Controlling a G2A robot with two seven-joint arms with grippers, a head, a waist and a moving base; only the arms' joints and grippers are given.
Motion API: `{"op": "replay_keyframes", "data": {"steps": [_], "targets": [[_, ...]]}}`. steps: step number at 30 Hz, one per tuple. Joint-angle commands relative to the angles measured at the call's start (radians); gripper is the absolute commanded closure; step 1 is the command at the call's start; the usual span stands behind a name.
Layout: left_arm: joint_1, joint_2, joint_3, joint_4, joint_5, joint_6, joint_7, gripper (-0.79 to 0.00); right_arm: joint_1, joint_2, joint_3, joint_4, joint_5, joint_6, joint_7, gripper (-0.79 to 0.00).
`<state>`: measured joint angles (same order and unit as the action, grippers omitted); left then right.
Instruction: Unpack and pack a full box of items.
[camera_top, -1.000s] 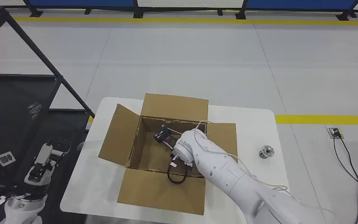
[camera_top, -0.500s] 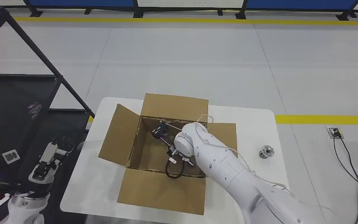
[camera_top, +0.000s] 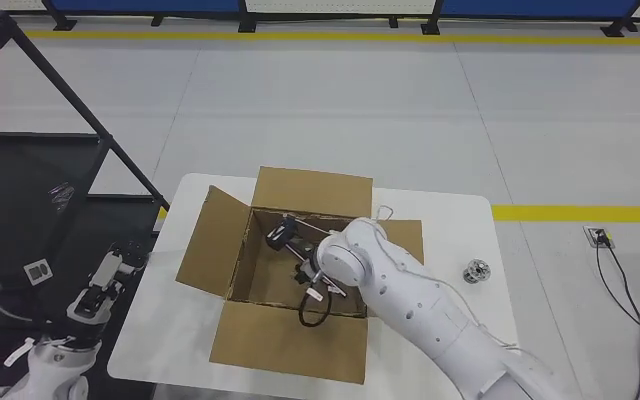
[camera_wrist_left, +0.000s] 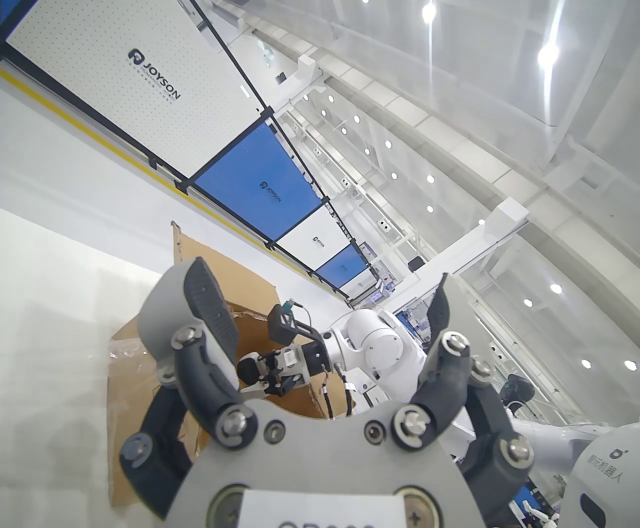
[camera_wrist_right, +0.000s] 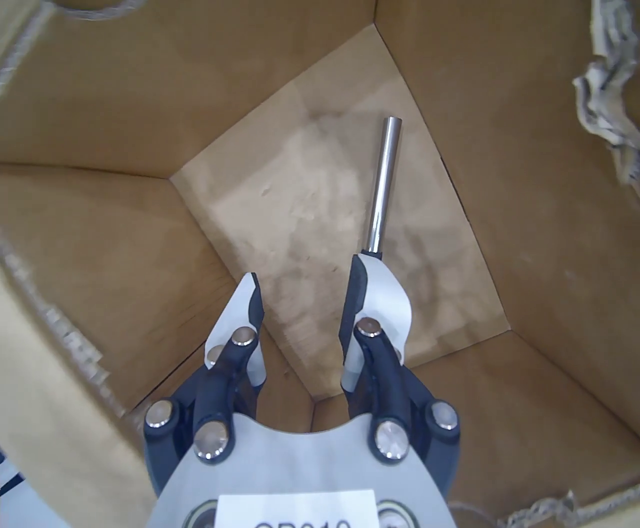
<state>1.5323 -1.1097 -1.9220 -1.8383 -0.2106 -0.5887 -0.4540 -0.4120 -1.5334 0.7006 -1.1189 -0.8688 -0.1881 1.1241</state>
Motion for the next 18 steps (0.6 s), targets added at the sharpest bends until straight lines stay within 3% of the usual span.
{"op": "replay_keyframes", "data": {"steps": [1, 3, 5, 13, 18], "targets": [[-0.002, 0.0, 0.004, -0.001, 0.004, 0.002, -0.001, -0.785, -0.064, 0.034, 0.067, -0.131, -0.02, -0.01, 0.041, -0.48], [-0.003, 0.0, 0.008, -0.004, 0.008, 0.004, -0.002, -0.785, -0.119, 0.059, 0.128, -0.229, -0.036, -0.013, 0.064, -0.671], [-0.004, 0.0, 0.011, -0.007, 0.011, 0.005, -0.001, -0.785, -0.166, 0.081, 0.194, -0.308, -0.048, -0.012, 0.072, -0.785], [-0.002, 0.001, 0.011, -0.01, 0.015, 0.009, 0.0, -0.785, -0.31, 0.154, 0.512, -0.539, -0.111, 0.024, 0.078, -0.785], [-0.008, 0.001, 0.017, -0.014, 0.015, 0.013, -0.005, -0.785, -0.374, 0.184, 0.693, -0.581, -0.151, 0.066, 0.066, -0.785]]}}
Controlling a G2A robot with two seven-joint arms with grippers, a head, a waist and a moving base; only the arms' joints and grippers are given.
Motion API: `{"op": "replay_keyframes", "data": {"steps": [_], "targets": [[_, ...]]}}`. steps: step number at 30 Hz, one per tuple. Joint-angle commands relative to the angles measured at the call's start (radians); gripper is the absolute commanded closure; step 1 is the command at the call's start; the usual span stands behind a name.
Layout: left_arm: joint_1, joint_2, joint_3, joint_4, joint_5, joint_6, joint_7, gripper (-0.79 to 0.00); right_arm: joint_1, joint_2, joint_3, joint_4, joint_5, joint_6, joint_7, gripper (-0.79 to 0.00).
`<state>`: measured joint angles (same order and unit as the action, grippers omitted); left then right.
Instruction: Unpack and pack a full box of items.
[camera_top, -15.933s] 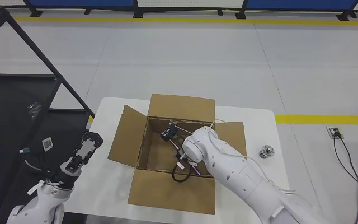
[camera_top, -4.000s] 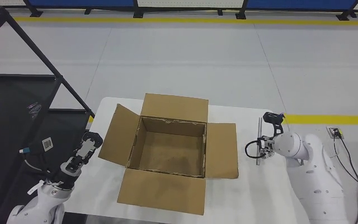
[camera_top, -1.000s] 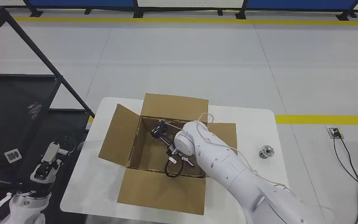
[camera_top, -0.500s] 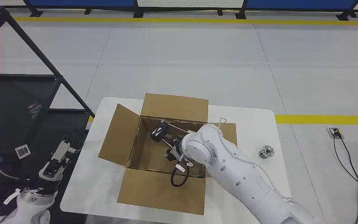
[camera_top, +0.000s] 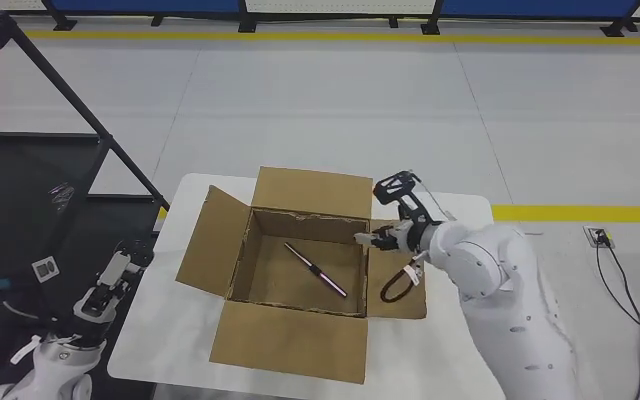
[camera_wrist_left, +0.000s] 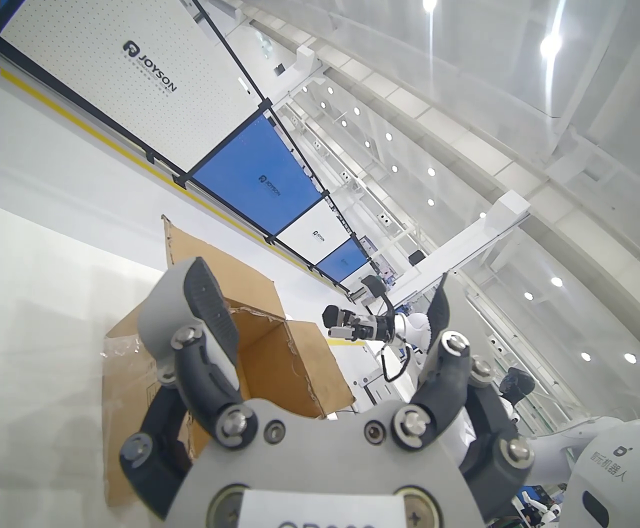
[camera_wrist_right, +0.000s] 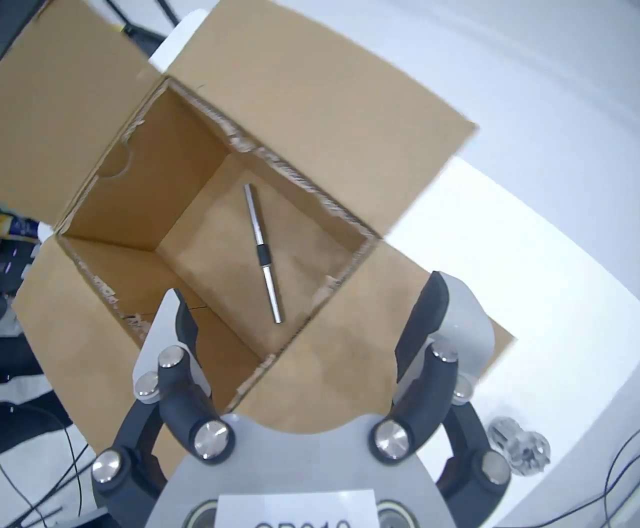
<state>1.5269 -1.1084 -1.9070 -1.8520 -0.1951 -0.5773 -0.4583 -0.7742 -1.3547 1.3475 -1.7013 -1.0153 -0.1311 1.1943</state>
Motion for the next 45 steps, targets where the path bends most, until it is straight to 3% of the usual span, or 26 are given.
{"op": "replay_keyframes", "data": {"steps": [1, 8, 14, 21, 31, 33, 37, 41, 44, 45], "targets": [[-0.005, 0.0, 0.004, -0.001, 0.0, 0.003, -0.001, -0.785, -0.021, 0.011, 0.077, 0.003, -0.014, 0.018, -0.009, -0.785], [-0.024, 0.002, 0.02, -0.004, 0.013, 0.015, -0.009, -0.785, -0.09, 0.04, 0.23, 0.072, -0.155, 0.131, -0.054, -0.785], [-0.044, 0.003, 0.041, -0.006, 0.029, 0.029, -0.01, -0.785, -0.122, 0.059, 0.311, 0.189, -0.17, 0.135, -0.023, -0.785], [-0.069, 0.003, 0.077, -0.013, 0.055, 0.044, -0.016, -0.785, -0.097, 0.074, 0.347, 0.349, -0.146, 0.118, -0.008, -0.785], [-0.072, 0.004, 0.09, -0.013, 0.074, 0.057, -0.008, -0.785, -0.017, 0.086, 0.315, 0.535, -0.146, 0.109, -0.014, -0.785], [-0.071, 0.004, 0.09, -0.015, 0.075, 0.06, -0.005, -0.785, -0.004, 0.088, 0.31, 0.559, -0.142, 0.107, -0.022, -0.73], [-0.069, 0.005, 0.09, -0.018, 0.079, 0.063, -0.002, -0.785, 0.021, 0.091, 0.297, 0.613, -0.136, 0.109, -0.031, -0.391], [-0.068, 0.005, 0.089, -0.02, 0.081, 0.066, 0.0, -0.785, 0.045, 0.094, 0.287, 0.657, -0.131, 0.113, -0.044, -0.345], [-0.069, 0.006, 0.088, -0.021, 0.083, 0.069, -0.002, -0.785, 0.059, 0.097, 0.282, 0.681, -0.129, 0.116, -0.053, -0.271], [-0.07, 0.006, 0.088, -0.021, 0.083, 0.069, -0.002, -0.785, 0.062, 0.098, 0.282, 0.681, -0.126, 0.119, -0.06, -0.194]]}}
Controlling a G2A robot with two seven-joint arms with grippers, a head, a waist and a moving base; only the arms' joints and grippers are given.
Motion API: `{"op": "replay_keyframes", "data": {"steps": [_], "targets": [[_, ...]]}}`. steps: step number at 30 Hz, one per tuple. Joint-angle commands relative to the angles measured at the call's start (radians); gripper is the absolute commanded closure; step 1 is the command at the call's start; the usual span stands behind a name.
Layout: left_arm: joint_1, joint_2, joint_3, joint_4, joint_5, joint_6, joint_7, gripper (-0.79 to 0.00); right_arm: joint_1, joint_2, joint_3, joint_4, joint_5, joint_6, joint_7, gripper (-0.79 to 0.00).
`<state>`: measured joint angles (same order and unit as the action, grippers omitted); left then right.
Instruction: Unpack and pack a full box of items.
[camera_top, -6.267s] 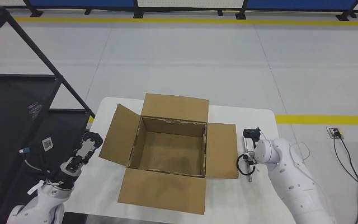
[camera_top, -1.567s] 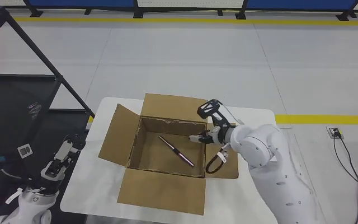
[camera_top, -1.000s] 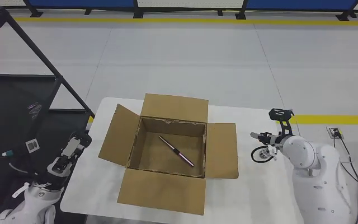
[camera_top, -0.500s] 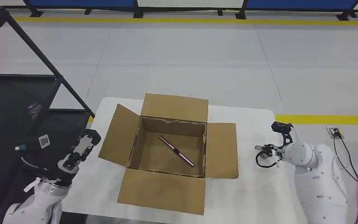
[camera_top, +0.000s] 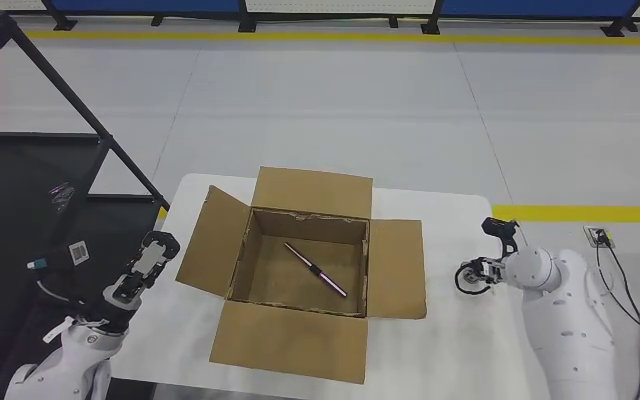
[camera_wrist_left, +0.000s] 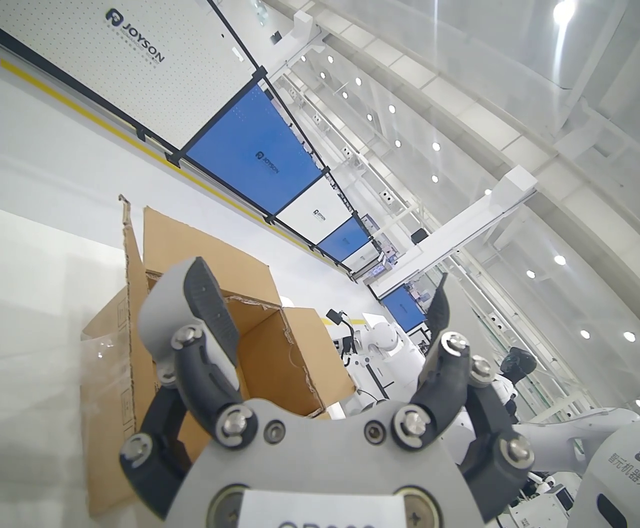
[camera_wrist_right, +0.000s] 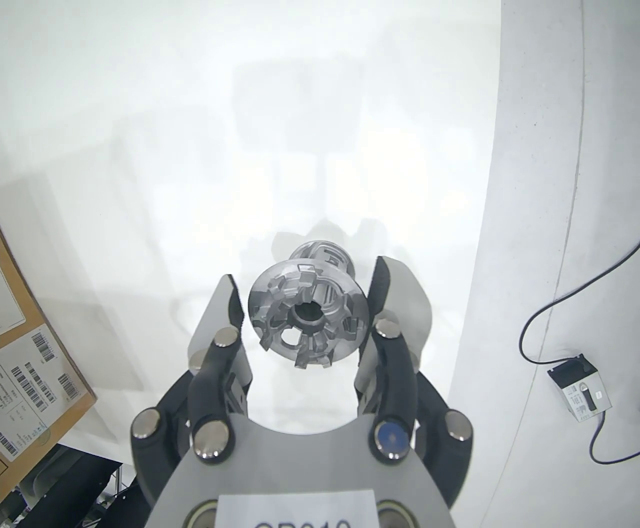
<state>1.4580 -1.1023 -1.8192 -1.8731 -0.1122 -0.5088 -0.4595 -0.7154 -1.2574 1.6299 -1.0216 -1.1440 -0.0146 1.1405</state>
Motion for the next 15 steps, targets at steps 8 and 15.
{"op": "replay_keyframes", "data": {"steps": [8, 15], "targets": [[-0.007, 0.002, 0.004, 0.001, 0.0, 0.006, -0.008, -0.785, -0.032, 0.011, 0.017, -0.171, 0.036, 0.034, -0.05, 0.0], [-0.008, 0.003, 0.002, 0.01, -0.005, -0.004, 0.0, -0.785, -0.163, 0.006, -0.002, -0.579, 0.1, 0.11, -0.119, 0.0]]}}
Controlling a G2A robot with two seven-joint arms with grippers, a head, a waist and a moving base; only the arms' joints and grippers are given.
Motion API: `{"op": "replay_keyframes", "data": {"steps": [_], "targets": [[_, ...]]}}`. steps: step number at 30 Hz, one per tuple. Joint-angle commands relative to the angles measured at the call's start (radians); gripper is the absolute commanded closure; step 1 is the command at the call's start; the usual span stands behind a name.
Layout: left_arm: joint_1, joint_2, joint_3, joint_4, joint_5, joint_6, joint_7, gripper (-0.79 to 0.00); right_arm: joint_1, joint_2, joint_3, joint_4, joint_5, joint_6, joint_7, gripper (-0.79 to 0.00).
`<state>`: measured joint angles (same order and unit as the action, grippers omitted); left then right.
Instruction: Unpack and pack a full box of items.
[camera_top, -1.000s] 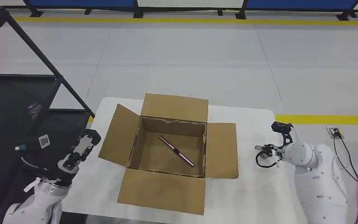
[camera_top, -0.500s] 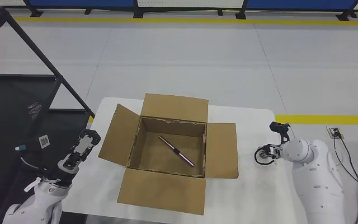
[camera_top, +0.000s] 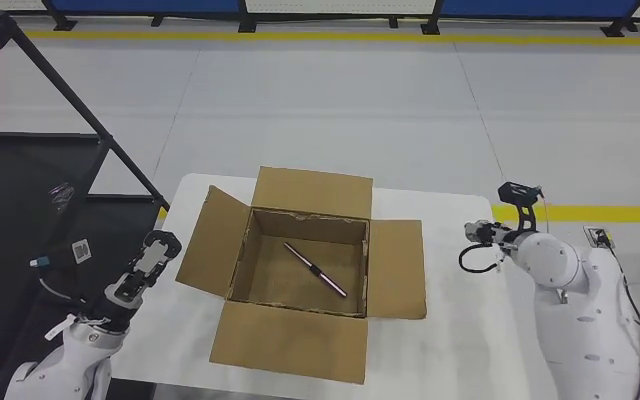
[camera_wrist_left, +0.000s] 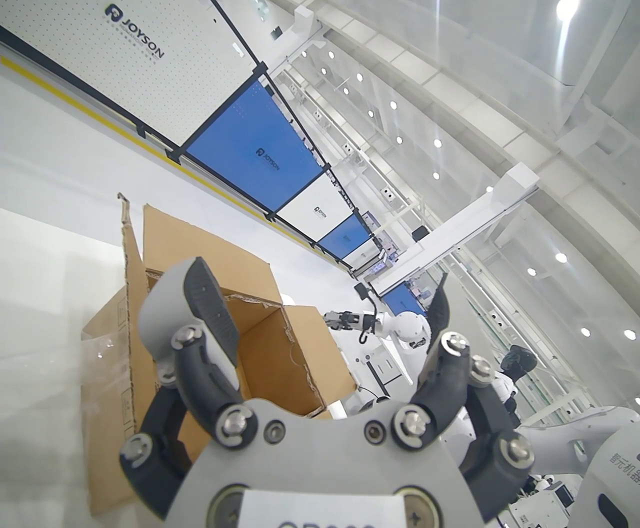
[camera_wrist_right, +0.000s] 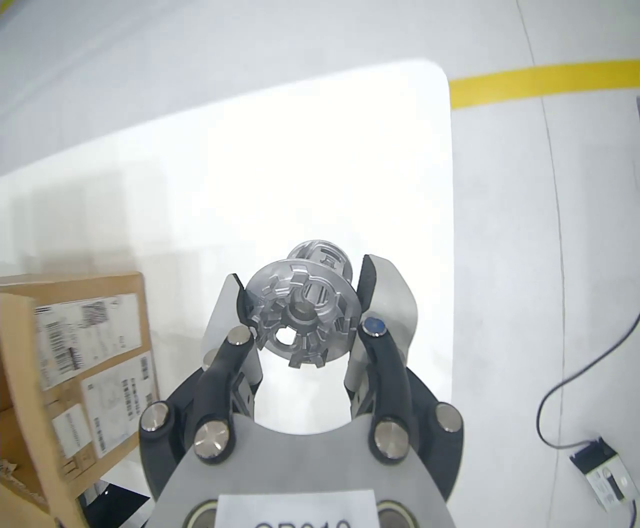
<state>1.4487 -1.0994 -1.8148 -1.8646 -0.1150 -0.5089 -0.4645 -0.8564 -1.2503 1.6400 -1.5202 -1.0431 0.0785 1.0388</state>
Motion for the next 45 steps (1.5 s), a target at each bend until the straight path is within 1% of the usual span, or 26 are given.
{"op": "replay_keyframes", "data": {"steps": [1, 4, 7, 11, 13, 14, 18, 22, 27, 36, 40, 45], "targets": [[0.003, 0.0, -0.004, 0.002, -0.006, -0.006, 0.008, -0.785, -0.04, -0.004, -0.025, -0.132, 0.005, 0.033, -0.029, 0.0], [0.013, 0.0, -0.014, 0.006, -0.015, -0.016, 0.02, -0.785, -0.07, -0.01, -0.074, -0.263, 0.018, 0.061, -0.063, 0.0], [0.025, -0.001, -0.027, 0.012, -0.026, -0.028, 0.029, -0.785, -0.074, -0.016, -0.141, -0.349, 0.048, 0.053, -0.076, 0.0], [0.046, -0.001, -0.045, 0.017, -0.045, -0.048, 0.045, -0.785, -0.034, -0.024, -0.265, -0.383, 0.041, 0.037, -0.047, 0.0], [0.056, -0.002, -0.055, 0.021, -0.054, -0.056, 0.052, -0.785, 0.002, -0.031, -0.337, -0.369, 0.055, 0.018, -0.021, 0.0], [0.062, -0.002, -0.061, 0.023, -0.057, -0.06, 0.056, -0.785, 0.025, -0.034, -0.375, -0.354, 0.039, 0.015, -0.011, 0.0], [0.082, -0.003, -0.083, 0.029, -0.073, -0.076, 0.069, -0.785, 0.118, -0.057, -0.536, -0.264, 0.034, 0.012, 0.017, 0.0], [0.101, -0.004, -0.104, 0.034, -0.089, -0.089, 0.076, -0.785, 0.204, -0.087, -0.68, -0.138, 0.043, 0.001, 0.045, 0.0], [0.111, -0.004, -0.115, 0.036, -0.101, -0.095, 0.073, -0.785, 0.287, -0.128, -0.819, 0.029, 0.028, 0.026, 0.038, 0.0], [0.102, -0.003, -0.113, 0.036, -0.108, -0.095, 0.054, -0.785, 0.392, -0.204, -0.962, 0.321, 0.047, 0.056, 0.008, 0.0], [0.1, -0.003, -0.115, 0.04, -0.113, -0.097, 0.047, -0.785, 0.429, -0.237, -0.995, 0.444, 0.075, 0.058, -0.01, 0.0], [0.101, -0.003, -0.12, 0.041, -0.116, -0.095, 0.042, -0.785, 0.466, -0.272, -1.017, 0.556, 0.108, 0.046, -0.034, 0.0]]}}
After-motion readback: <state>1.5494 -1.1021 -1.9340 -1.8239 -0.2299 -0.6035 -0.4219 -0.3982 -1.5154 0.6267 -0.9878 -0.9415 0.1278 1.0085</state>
